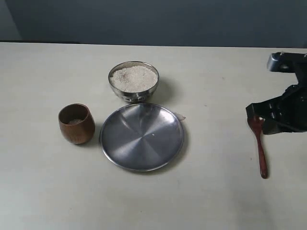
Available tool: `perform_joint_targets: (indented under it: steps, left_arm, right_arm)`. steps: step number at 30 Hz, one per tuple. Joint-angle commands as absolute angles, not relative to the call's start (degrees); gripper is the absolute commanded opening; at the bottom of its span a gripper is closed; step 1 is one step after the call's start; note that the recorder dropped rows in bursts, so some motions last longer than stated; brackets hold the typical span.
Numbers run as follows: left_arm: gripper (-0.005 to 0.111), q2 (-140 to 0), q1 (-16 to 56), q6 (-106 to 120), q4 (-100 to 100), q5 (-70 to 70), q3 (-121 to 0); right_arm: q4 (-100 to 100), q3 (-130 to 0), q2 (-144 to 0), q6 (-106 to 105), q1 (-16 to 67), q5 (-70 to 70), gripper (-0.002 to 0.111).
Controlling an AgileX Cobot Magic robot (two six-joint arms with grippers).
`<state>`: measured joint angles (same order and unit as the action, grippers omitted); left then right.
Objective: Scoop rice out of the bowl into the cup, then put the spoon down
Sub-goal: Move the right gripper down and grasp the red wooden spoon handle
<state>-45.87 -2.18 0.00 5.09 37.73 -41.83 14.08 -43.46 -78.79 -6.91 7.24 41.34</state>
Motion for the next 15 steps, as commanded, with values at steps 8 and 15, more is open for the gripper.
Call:
perform_joint_targets:
  steps: [8, 15]
  left_arm:
    - [0.000, -46.0, -2.3, 0.3, 5.4, 37.2, -41.7]
    - [0.000, -46.0, -2.3, 0.3, 5.3, 37.2, -41.7]
  right_arm:
    - [5.2, -43.8, -88.4, -0.9, 7.5, 41.2, -0.001]
    - [5.2, -43.8, -90.0, 1.4, 7.5, 37.8, -0.001]
